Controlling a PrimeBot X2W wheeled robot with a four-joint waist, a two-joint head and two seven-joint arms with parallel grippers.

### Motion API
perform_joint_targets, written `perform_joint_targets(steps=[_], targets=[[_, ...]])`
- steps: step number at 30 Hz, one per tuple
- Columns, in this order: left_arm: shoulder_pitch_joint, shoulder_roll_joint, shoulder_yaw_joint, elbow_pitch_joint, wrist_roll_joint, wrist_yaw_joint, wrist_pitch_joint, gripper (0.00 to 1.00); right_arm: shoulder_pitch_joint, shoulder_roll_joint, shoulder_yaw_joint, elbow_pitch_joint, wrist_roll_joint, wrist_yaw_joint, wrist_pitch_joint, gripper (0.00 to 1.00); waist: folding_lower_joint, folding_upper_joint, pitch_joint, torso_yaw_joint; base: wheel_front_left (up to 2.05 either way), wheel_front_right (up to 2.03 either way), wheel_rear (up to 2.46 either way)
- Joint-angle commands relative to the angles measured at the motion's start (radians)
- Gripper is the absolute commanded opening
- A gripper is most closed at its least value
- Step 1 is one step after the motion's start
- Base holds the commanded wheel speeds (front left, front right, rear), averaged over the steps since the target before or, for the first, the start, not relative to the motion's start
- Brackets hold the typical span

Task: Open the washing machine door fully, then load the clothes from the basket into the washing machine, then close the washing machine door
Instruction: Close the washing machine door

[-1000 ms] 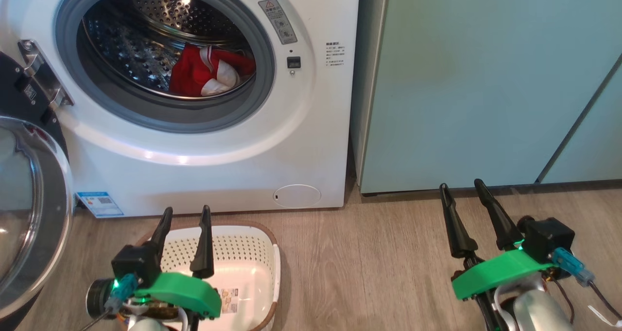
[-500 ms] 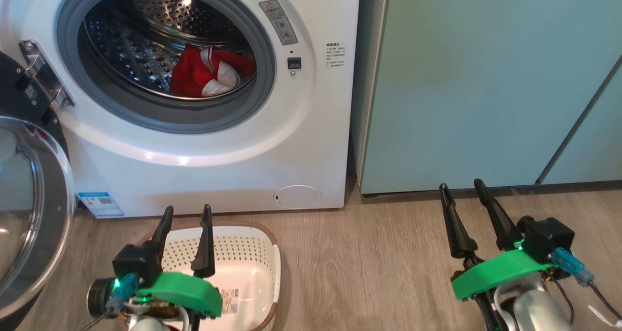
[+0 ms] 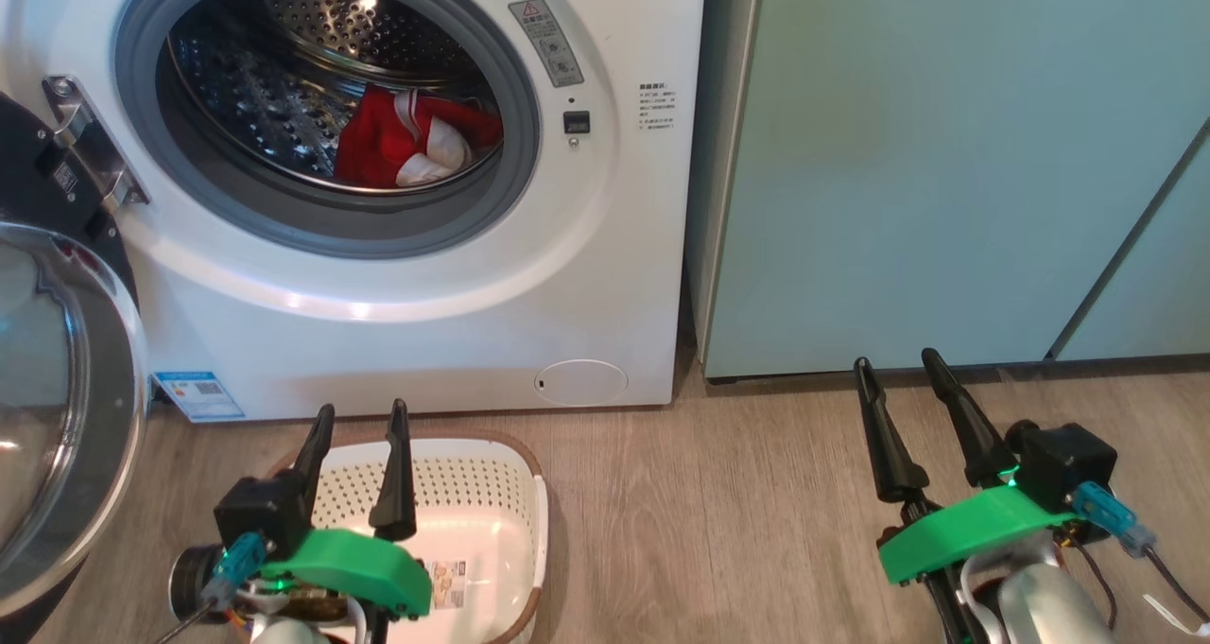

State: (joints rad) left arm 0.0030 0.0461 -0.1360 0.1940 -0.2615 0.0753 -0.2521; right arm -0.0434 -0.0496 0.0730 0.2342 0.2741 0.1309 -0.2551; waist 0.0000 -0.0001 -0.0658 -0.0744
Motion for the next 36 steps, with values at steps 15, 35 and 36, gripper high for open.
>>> perform_joint_targets(steps=[15,35,36], targets=[[-0.038,0.004,0.034,-0.030,-0.002,0.008,-0.010,1.00,-0.024,-0.001,0.026,-0.025,0.007,0.000,-0.007,1.00,0.0000,0.0001,-0.003,0.006,-1.89,1.89,0.00],[-0.030,0.004,0.023,-0.022,0.029,0.004,-0.010,1.00,-0.021,-0.001,0.038,-0.020,0.015,0.000,-0.007,1.00,0.0000,0.0001,-0.019,0.017,-0.83,0.82,0.00],[-0.030,0.004,0.023,-0.022,0.031,0.003,-0.010,1.00,-0.021,-0.001,0.039,-0.020,0.014,0.000,-0.007,1.00,0.0000,0.0001,-0.020,0.017,0.00,0.00,0.00]])
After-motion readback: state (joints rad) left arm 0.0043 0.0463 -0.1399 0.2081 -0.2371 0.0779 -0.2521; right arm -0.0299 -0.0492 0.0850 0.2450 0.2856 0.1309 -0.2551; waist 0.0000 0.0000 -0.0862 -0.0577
